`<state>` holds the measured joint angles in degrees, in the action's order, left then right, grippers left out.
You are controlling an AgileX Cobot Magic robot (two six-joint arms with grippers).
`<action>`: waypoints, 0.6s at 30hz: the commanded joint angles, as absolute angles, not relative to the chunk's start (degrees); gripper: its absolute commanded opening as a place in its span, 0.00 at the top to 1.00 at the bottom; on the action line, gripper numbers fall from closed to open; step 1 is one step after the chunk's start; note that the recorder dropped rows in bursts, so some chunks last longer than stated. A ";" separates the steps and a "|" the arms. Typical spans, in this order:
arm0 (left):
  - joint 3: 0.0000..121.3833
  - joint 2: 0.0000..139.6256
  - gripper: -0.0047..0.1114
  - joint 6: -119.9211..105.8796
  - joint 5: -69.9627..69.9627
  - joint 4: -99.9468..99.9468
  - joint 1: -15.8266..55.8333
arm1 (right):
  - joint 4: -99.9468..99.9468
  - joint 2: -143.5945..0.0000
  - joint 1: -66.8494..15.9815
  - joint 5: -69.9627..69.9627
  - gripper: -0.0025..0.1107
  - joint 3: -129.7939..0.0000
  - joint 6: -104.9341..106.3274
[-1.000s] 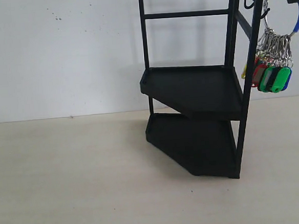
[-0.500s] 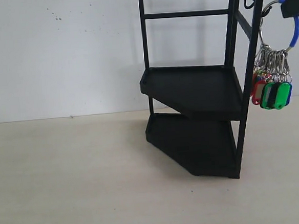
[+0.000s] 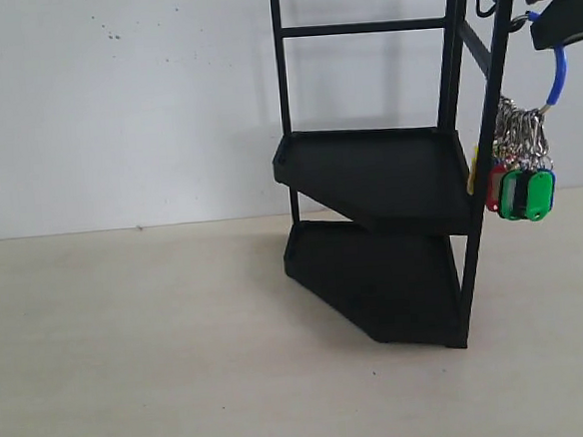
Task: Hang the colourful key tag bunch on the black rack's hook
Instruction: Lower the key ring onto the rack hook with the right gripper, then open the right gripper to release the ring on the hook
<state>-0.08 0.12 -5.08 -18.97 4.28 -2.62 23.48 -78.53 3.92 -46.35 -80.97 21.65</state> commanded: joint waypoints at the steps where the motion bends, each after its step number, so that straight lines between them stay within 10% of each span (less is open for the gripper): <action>1: 0.00 0.00 0.92 -4.48 -18.09 4.80 -2.83 | 26.00 -78.79 4.03 -45.68 0.93 -81.28 23.67; 8: 0.00 0.00 0.92 -4.48 -18.09 4.80 -2.83 | 26.52 -78.79 4.03 -43.08 0.51 -81.28 23.67; 18: 0.00 0.00 0.92 -4.48 -18.09 4.80 -2.83 | 19.05 -73.69 4.03 -48.31 0.56 -81.28 22.43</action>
